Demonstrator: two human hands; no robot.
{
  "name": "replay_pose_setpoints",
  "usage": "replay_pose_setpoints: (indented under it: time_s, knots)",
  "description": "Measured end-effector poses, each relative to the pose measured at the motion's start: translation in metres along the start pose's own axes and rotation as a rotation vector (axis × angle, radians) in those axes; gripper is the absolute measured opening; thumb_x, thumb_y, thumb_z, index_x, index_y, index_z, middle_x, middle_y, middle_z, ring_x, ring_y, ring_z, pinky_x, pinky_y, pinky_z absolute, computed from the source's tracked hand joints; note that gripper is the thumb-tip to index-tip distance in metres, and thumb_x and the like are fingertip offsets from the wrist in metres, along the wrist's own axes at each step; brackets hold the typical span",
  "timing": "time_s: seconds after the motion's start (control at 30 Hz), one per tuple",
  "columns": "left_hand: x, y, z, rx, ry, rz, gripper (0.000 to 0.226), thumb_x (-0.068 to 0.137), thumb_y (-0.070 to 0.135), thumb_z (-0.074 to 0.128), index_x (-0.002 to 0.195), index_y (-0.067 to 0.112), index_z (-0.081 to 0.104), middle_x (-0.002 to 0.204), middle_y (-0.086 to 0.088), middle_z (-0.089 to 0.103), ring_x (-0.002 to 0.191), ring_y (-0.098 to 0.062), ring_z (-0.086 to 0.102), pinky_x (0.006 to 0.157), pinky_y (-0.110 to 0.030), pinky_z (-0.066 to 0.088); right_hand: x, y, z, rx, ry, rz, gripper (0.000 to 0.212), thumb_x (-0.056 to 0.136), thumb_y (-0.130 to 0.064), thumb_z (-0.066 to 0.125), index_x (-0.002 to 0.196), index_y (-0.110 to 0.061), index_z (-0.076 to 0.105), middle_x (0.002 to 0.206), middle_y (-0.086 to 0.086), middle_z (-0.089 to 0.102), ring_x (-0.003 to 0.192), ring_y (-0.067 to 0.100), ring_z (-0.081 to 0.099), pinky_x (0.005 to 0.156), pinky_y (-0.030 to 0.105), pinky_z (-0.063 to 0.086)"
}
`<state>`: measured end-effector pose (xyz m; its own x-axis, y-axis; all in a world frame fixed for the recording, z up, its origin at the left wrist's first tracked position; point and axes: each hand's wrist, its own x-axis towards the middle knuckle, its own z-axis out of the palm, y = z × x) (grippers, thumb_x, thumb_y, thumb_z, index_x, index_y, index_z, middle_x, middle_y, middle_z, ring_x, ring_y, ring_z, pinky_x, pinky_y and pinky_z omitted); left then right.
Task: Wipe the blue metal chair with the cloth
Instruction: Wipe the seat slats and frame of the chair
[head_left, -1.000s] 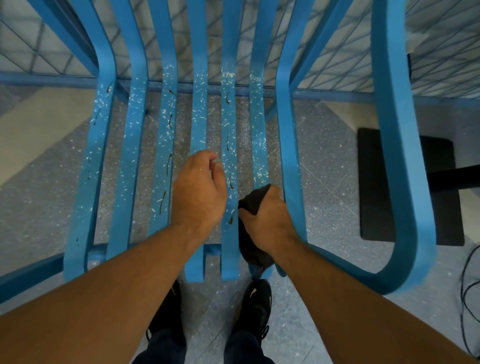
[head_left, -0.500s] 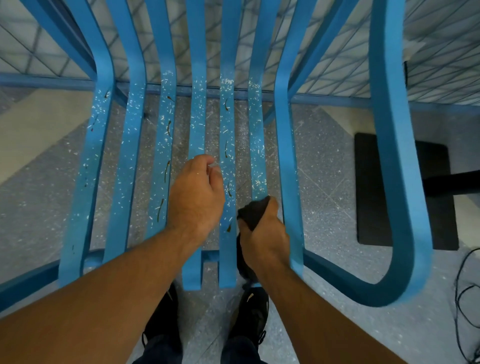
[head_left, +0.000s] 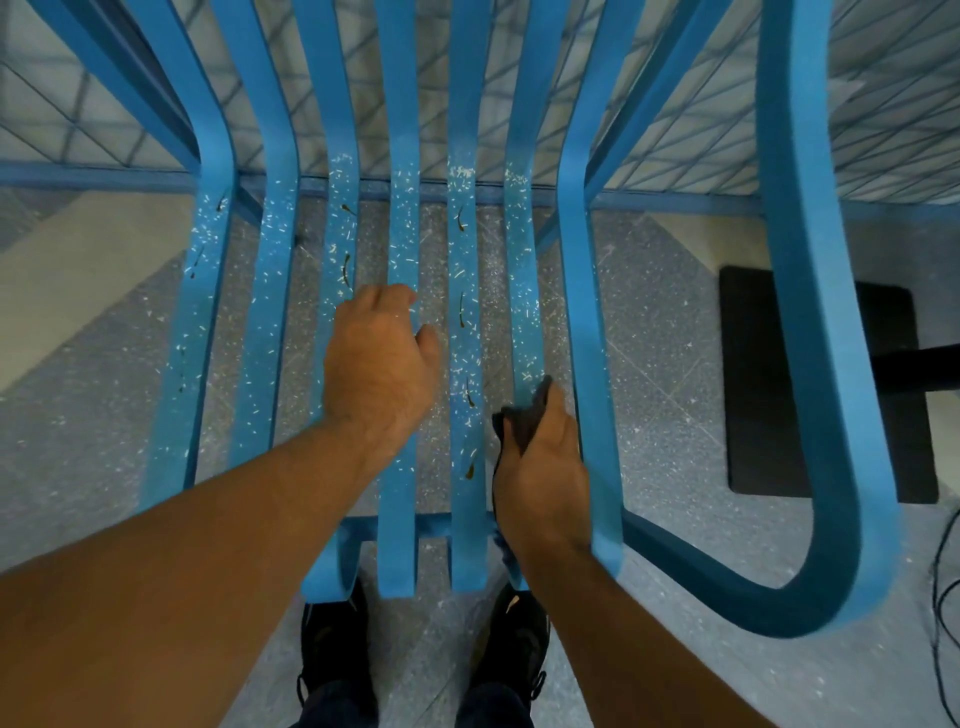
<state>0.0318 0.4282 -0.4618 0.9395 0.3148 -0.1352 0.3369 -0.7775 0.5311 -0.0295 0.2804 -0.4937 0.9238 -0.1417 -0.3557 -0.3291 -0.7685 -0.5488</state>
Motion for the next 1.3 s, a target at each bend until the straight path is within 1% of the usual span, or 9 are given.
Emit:
replay_pose_setpoints:
  time_s: [0.1,0.2,0.27,0.37,0.5,0.67,0.83,1.0,1.3]
  knots:
    - [0.011,-0.002,-0.006,0.043,-0.062,-0.056,0.047,0.094,0.027,0.058,0.134,0.005,0.047,0.129,-0.013,0.052,0.118,-0.028,0.048,0.091,-0.036,0.047,0.000,-0.002,-0.005,0.027,-0.036,0.055,0.051,0.097,-0.042,0.050,0.140,-0.020,0.035,0.129,0.000,0.055,0.110,0.020,0.058,0.090,0.036,0.052]
    - [0.024,0.003,-0.007,0.078,-0.191,-0.146,0.050,0.093,0.035,0.061,0.129,0.004,0.047,0.119,-0.014,0.057,0.105,-0.031,0.057,0.079,-0.037,0.049,0.033,-0.019,-0.013,0.108,-0.140,0.226,0.036,0.096,-0.053,0.045,0.106,-0.019,0.046,0.086,-0.004,0.057,0.069,0.008,0.054,0.052,0.016,0.044]
    - [0.034,0.004,-0.005,0.085,-0.240,-0.177,0.038,0.093,0.039,0.061,0.110,0.005,0.054,0.098,-0.008,0.059,0.085,-0.025,0.060,0.061,-0.028,0.045,0.061,-0.032,-0.011,0.107,-0.122,0.272,0.046,0.095,-0.059,0.042,0.102,-0.014,0.050,0.075,-0.006,0.049,0.060,0.007,0.048,0.042,0.020,0.035]
    - [0.047,0.001,-0.002,0.119,-0.288,-0.203,0.038,0.095,0.039,0.059,0.070,0.013,0.047,0.071,0.000,0.053,0.060,-0.014,0.052,0.046,-0.022,0.033,0.083,-0.039,0.001,0.024,0.012,0.280,0.061,0.094,-0.066,0.034,0.103,-0.010,0.055,0.084,0.002,0.057,0.073,0.023,0.057,0.059,0.030,0.048]
    - [0.059,-0.001,0.002,0.123,-0.307,-0.214,0.040,0.094,0.035,0.061,0.065,0.013,0.045,0.067,-0.003,0.052,0.061,-0.018,0.057,0.048,-0.024,0.040,0.065,-0.027,0.005,-0.024,0.039,0.113,0.051,0.099,-0.052,0.036,0.131,-0.013,0.042,0.116,0.010,0.061,0.098,0.029,0.063,0.080,0.043,0.055]
    - [0.064,0.005,0.001,0.086,-0.345,-0.302,0.035,0.093,0.028,0.063,0.067,0.008,0.050,0.068,-0.004,0.055,0.055,-0.013,0.053,0.040,-0.022,0.034,0.022,-0.008,0.003,-0.232,-0.107,-0.079,0.079,0.099,-0.033,0.047,0.153,-0.022,-0.009,0.159,0.005,0.016,0.131,0.029,0.044,0.097,0.050,0.049]
    - [0.068,0.007,0.002,0.087,-0.384,-0.330,0.032,0.093,0.024,0.064,0.070,0.008,0.049,0.071,-0.005,0.056,0.057,-0.014,0.055,0.040,-0.022,0.035,0.025,-0.010,-0.001,-0.159,-0.087,0.047,0.069,0.097,-0.047,0.045,0.151,-0.022,0.009,0.140,0.007,0.044,0.110,0.029,0.059,0.087,0.048,0.053]
    - [0.072,0.003,0.005,0.096,-0.394,-0.311,0.024,0.092,0.021,0.065,0.078,0.006,0.051,0.078,-0.006,0.059,0.065,-0.018,0.058,0.047,-0.023,0.041,0.079,-0.039,0.002,-0.025,-0.024,0.210,0.046,0.091,-0.064,0.042,0.109,-0.022,0.043,0.085,-0.003,0.058,0.081,0.024,0.062,0.072,0.042,0.056]
    - [0.074,-0.003,0.011,0.063,-0.388,-0.316,0.013,0.087,0.009,0.067,0.082,0.003,0.057,0.071,-0.006,0.058,0.061,-0.017,0.058,0.039,-0.021,0.035,0.109,-0.047,0.008,-0.016,0.083,0.067,0.048,0.099,-0.050,0.038,0.127,-0.012,0.045,0.111,0.010,0.062,0.098,0.030,0.062,0.076,0.037,0.050]
